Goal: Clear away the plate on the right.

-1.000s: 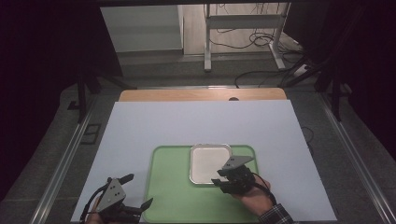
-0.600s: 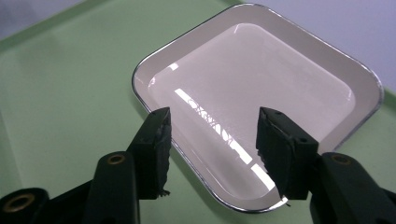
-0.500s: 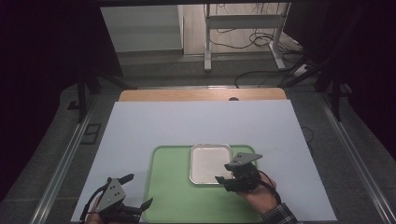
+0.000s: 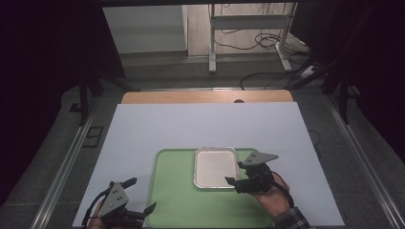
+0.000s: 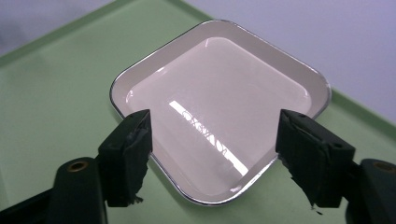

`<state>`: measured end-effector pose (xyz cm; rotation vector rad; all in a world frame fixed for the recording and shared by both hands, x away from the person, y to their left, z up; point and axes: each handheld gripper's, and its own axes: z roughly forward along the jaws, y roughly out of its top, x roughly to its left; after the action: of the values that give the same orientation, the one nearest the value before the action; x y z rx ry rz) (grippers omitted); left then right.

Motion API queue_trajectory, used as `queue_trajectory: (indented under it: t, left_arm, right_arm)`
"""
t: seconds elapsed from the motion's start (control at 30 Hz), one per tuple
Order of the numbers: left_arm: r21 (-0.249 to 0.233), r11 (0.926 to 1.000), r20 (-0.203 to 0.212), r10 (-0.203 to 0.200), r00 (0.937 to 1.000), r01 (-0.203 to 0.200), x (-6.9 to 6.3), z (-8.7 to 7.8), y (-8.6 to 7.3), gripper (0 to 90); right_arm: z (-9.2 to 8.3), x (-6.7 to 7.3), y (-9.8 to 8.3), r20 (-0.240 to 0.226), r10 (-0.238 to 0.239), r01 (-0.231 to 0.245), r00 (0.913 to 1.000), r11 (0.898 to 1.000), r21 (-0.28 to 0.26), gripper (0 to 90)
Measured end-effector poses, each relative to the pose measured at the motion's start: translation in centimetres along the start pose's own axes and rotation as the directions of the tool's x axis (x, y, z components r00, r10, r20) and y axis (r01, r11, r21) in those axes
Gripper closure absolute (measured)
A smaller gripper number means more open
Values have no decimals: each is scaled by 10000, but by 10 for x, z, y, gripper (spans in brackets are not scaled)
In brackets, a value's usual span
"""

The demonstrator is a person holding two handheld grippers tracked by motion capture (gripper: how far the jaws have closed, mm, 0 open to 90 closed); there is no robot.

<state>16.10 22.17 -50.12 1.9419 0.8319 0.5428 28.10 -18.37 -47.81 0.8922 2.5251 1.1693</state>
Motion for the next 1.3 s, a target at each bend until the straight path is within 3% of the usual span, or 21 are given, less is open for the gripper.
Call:
queue_trajectory:
  t: [0.4,0.7,1.03,1.3]
  left_arm:
    - [-11,10000,-12,4,10000,-4,0,0,0,13]
    - [-13,10000,-20,-2,10000,2,0,0,0,13]
    - [-11,10000,-29,4,10000,-4,0,0,0,13]
    - [14,10000,-39,36,10000,-36,-1,0,0,13]
  right_arm:
    - [-12,-12,-4,102,154,-149,9998,9989,-444,104]
    - [-17,-19,-9,142,217,-213,9997,9995,-249,29]
    - [-28,-22,-14,402,56,-53,9992,10000,-58,0]
    - [-39,-27,-23,430,309,-311,9986,9995,32,0]
